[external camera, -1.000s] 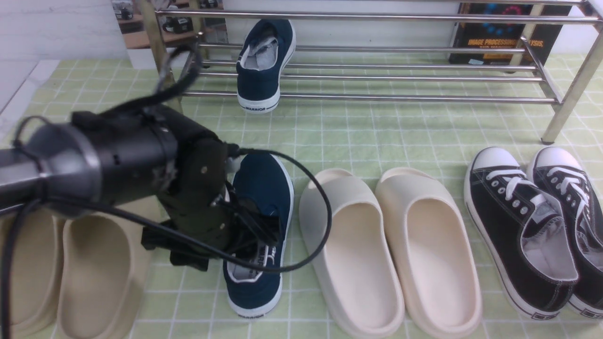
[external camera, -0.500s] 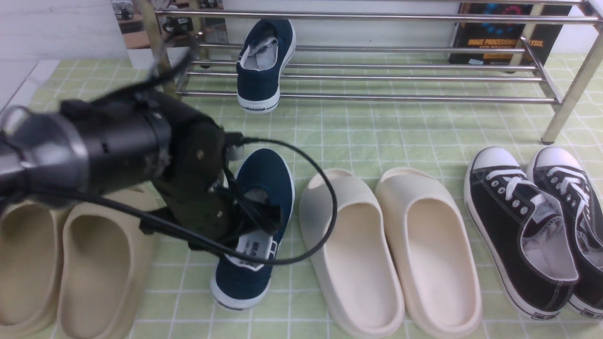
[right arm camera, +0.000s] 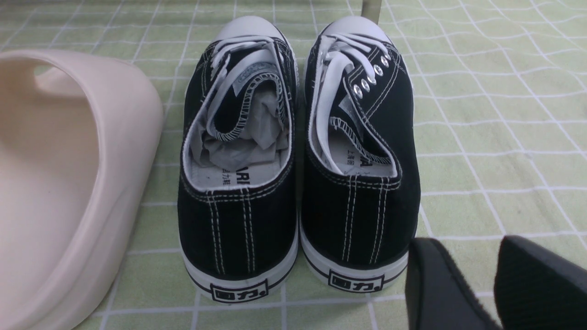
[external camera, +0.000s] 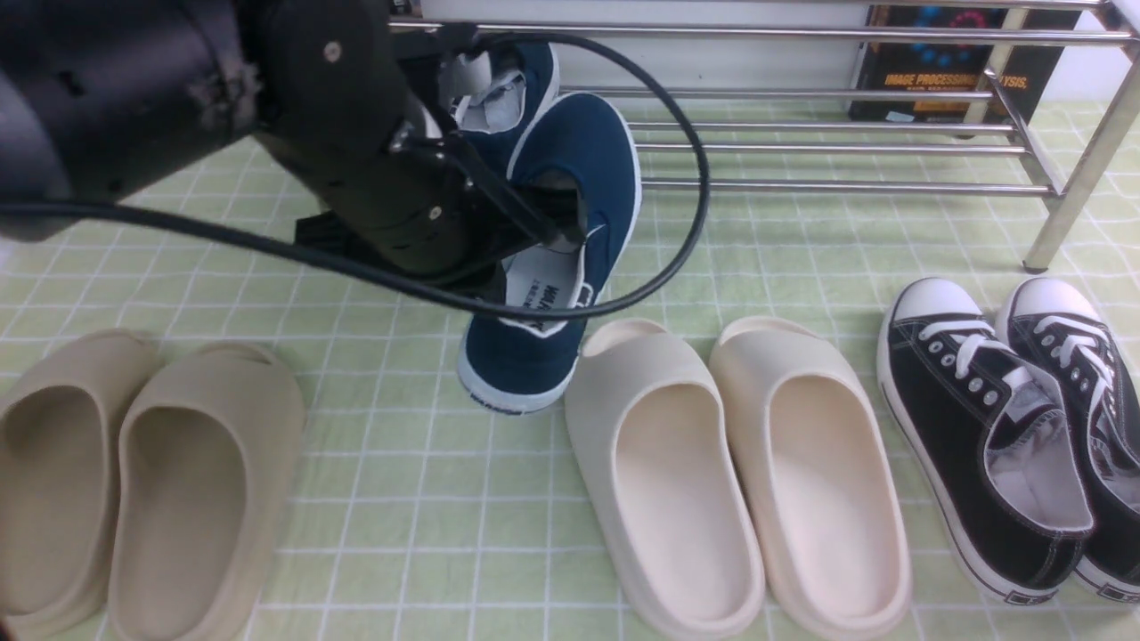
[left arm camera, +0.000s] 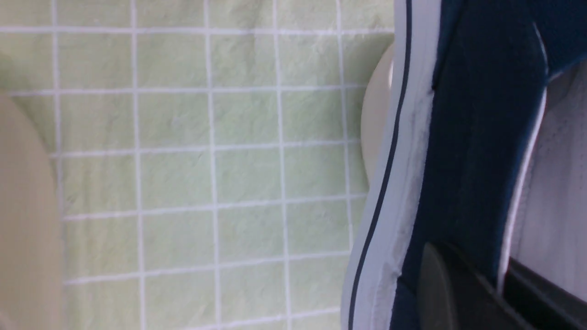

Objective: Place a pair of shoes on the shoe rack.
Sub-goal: Use the left arm to put a shoe into the shoe rack

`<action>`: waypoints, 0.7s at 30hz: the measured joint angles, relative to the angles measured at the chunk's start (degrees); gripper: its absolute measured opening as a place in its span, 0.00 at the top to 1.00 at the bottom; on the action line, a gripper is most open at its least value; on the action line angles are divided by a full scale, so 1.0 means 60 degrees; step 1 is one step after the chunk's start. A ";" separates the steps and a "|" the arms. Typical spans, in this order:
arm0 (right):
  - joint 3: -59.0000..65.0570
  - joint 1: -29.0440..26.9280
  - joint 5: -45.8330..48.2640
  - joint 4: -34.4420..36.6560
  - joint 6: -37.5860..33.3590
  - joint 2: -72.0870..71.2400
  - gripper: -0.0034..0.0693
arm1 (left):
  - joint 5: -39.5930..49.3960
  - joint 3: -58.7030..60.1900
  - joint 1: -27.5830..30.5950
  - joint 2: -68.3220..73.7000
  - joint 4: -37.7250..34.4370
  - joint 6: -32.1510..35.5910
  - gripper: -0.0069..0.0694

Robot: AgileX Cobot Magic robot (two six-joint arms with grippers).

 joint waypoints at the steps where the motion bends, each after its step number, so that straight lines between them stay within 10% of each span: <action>1: 0.0000 0.0000 0.0000 0.0000 0.0000 0.0000 0.62 | -0.0011 -0.0258 0.0000 0.0309 -0.0024 0.0000 0.91; 21: 0.0000 0.0000 0.0000 0.0000 0.0000 0.0000 0.62 | -0.0050 -0.6578 0.1517 0.5580 -0.2481 0.0828 0.91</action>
